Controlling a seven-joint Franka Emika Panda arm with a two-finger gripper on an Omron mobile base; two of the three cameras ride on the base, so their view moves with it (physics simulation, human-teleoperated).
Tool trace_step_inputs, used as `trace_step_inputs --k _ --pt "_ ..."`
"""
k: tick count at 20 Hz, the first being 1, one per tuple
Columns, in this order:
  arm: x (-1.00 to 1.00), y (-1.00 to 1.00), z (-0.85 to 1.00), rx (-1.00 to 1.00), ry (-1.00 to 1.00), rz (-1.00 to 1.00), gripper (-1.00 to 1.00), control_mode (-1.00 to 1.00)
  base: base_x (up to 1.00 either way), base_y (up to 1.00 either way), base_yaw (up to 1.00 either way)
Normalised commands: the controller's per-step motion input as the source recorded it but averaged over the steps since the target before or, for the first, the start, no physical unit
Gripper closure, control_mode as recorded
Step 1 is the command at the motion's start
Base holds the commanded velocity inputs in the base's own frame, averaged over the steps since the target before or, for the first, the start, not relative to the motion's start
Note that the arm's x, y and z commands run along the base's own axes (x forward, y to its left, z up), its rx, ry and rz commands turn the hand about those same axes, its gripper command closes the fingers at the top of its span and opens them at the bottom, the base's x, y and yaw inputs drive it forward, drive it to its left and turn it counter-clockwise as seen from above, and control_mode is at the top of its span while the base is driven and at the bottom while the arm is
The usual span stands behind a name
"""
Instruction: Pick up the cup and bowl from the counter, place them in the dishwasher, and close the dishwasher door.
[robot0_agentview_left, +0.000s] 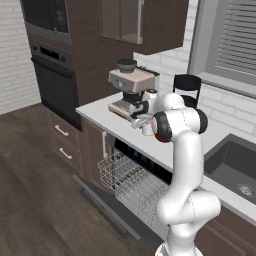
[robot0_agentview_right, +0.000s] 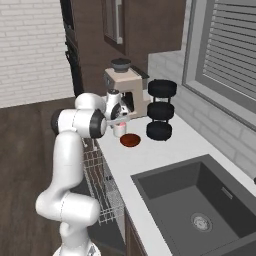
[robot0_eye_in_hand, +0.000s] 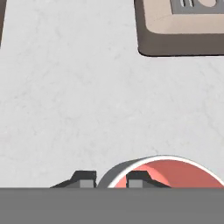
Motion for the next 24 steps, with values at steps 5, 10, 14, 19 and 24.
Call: trace_step_inputs --k 5,10,14,19,24 --pt "-0.02 0.00 0.00 0.00 0.00 0.02 1.00 -1.00 0.00 0.00 0.00" --pt "-0.76 0.58 0.13 0.01 -0.14 0.00 1.00 -1.00 0.00 0.00 0.00" --pt "-0.98 0.97 0.25 0.00 -0.25 0.00 1.00 -1.00 0.00 0.00 0.00" --pt "-0.99 0.45 0.27 0.00 -0.07 -0.10 1.00 -1.00 0.00 0.00 0.00" --pt "-0.91 0.00 0.05 0.00 0.00 -0.22 1.00 -1.00 0.00 0.00 0.00"
